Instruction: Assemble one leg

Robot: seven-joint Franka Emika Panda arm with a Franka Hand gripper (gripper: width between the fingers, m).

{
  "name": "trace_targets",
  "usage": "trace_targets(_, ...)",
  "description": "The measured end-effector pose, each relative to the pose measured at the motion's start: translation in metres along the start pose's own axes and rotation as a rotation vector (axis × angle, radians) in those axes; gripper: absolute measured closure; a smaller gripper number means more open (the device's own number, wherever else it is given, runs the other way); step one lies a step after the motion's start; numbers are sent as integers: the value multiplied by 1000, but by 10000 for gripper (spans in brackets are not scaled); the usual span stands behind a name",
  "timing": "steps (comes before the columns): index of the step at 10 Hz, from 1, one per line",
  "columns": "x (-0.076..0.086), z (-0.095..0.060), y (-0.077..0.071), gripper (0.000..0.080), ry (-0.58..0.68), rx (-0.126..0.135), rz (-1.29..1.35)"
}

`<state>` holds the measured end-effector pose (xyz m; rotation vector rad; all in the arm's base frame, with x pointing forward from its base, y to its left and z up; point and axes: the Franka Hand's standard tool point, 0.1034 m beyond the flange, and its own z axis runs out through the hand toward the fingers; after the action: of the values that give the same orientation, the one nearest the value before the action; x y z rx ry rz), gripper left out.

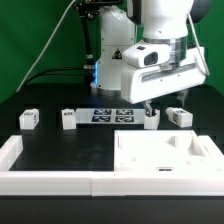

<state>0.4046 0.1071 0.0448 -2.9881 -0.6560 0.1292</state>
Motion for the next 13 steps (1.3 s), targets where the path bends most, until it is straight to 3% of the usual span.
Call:
trace_targets(3, 4, 5, -39, 150, -7, 3, 39)
trace_targets(7, 2, 5, -45, 150, -43, 14, 40)
trace_targets(8, -6, 6, -47, 150, -133, 26, 39)
trace_targets(11, -8, 5, -57, 150, -420, 78, 29)
trace_targets(12, -11, 12, -58, 150, -485, 72, 16)
trace_targets(13, -14, 19, -59, 150, -520, 81, 15)
